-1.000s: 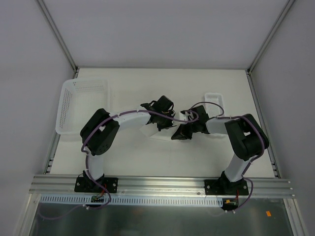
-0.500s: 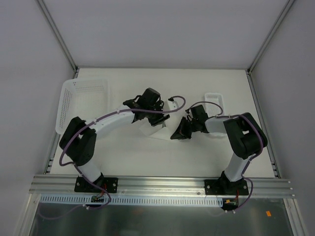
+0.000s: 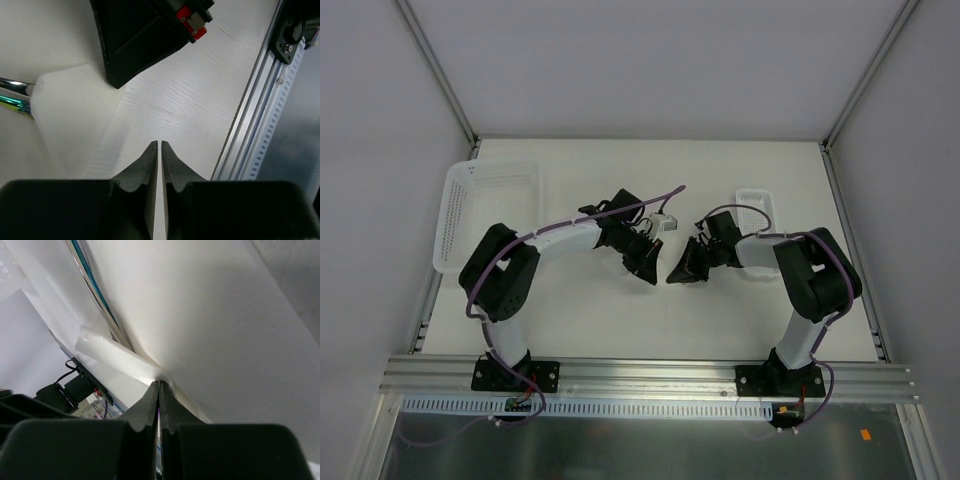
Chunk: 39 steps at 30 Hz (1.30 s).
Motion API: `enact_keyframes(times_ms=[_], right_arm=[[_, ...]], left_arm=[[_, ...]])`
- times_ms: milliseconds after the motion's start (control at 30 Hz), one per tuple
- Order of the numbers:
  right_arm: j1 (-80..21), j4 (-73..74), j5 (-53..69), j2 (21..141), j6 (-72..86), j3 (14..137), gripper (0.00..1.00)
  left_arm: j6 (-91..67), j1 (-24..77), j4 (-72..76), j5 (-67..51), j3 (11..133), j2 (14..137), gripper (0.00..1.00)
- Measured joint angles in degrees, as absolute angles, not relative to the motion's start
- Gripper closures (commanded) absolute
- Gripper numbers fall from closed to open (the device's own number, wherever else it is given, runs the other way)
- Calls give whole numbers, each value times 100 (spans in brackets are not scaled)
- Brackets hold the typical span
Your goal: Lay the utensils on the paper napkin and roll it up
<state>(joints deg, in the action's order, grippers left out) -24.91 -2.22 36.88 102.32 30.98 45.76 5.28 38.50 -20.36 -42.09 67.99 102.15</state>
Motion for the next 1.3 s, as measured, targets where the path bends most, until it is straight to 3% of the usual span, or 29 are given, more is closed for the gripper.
enact_keyframes(times_ms=[467, 1300], right_arm=[[-2491, -82, 3675, 10250, 3006, 4644, 100], [-2502, 532, 3544, 10326, 2646, 5052, 100]], left_arm=[[-902, 3317, -1737, -4491, 7212, 11386, 98], [-1179, 2825, -1627, -4414, 6696, 11415, 100]])
